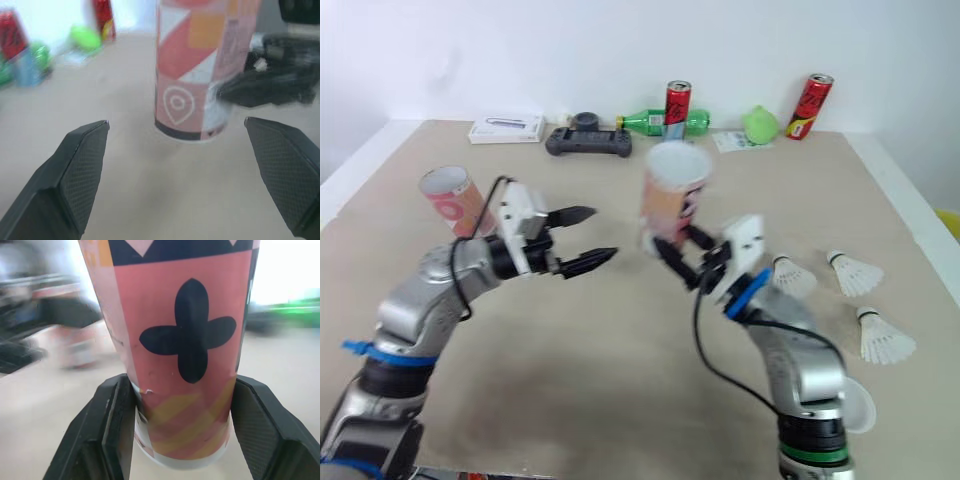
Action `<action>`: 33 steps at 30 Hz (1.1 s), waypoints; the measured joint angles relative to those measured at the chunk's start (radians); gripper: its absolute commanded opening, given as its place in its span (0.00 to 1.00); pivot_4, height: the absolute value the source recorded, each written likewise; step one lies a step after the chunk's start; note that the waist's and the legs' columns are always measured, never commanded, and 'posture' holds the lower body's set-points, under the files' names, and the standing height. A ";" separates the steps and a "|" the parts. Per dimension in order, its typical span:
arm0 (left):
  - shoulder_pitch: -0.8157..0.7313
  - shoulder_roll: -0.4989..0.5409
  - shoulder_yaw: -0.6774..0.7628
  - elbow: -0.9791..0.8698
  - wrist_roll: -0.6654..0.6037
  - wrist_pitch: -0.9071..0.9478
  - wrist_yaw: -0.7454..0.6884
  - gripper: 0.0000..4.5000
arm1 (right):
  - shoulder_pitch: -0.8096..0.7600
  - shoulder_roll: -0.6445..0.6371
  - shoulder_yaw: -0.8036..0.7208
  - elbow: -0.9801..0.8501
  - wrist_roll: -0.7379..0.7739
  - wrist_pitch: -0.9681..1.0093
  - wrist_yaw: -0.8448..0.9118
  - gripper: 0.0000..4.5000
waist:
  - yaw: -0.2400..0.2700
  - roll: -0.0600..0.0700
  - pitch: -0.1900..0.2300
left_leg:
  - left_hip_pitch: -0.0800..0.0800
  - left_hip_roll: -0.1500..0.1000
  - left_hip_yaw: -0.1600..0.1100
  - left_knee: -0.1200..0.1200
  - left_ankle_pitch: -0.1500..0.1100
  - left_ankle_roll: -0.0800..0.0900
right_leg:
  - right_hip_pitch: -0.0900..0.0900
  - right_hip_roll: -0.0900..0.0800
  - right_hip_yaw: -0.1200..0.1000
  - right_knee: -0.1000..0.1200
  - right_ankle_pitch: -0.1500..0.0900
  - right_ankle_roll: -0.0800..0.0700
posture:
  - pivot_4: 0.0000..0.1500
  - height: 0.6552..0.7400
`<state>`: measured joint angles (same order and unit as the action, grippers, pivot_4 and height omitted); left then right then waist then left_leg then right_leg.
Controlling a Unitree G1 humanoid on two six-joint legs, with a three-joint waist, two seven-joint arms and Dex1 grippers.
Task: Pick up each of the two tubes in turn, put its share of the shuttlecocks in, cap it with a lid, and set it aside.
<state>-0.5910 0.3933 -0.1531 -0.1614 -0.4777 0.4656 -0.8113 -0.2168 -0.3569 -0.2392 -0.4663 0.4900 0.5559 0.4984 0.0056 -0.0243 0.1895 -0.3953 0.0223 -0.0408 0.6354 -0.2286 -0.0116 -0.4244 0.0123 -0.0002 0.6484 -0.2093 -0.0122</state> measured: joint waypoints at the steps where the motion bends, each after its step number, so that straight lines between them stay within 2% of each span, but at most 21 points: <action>1: -0.060 -0.059 -0.046 0.076 0.031 -0.031 -0.015 1.00 | 0.016 -0.014 -0.093 -0.039 0.021 0.032 -0.065 0.60 | -0.002 0.000 0.000 | 0.000 0.000 0.002 0.000 0.000 0.000 | 0.000 0.000 0.002 0.000 0.000 0.000 | 1.00 1.00; 9: -0.173 -0.171 -0.117 0.271 0.087 -0.128 -0.122 1.00 | 0.123 -0.046 -0.337 -0.071 -0.005 0.019 -0.231 0.60 | -0.021 0.002 0.000 | 0.002 0.002 0.009 0.000 -0.003 0.006 | -0.001 0.003 0.013 0.000 0.000 0.000 | 1.00 1.00; 13: -0.198 -0.154 -0.117 0.333 0.106 -0.166 -0.217 1.00 | 0.205 -0.027 -0.461 -0.057 -0.051 -0.050 -0.319 0.60 | -0.030 0.002 0.000 | 0.003 0.003 0.013 0.000 -0.004 0.007 | -0.001 0.004 0.016 0.000 0.000 0.000 | 1.00 1.00; 21: -0.213 -0.143 -0.101 0.368 0.107 -0.184 -0.267 1.00 | 0.291 0.023 -0.603 -0.014 -0.042 -0.112 -0.403 0.60 | -0.030 0.005 -0.001 | 0.004 0.002 0.015 0.000 -0.003 0.007 | -0.001 0.004 0.018 0.001 0.001 0.002 | 1.00 1.00; 33: -0.211 -0.130 -0.071 0.365 0.107 -0.183 -0.266 1.00 | 0.321 0.009 -0.656 0.114 -0.026 -0.190 -0.434 0.60 | -0.031 0.006 -0.001 | 0.004 0.001 0.017 0.000 -0.003 0.008 | -0.001 0.004 0.020 0.001 0.001 0.003 | 1.00 1.00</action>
<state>-0.8018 0.2637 -0.2241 0.2038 -0.3707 0.2829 -1.0777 0.1040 -0.3474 -0.8947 -0.3528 0.4640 0.3664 0.0645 -0.0252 -0.0187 0.1885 -0.3912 0.0230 -0.0242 0.6353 -0.2320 -0.0038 -0.4256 0.0162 0.0202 0.6489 -0.2078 -0.0090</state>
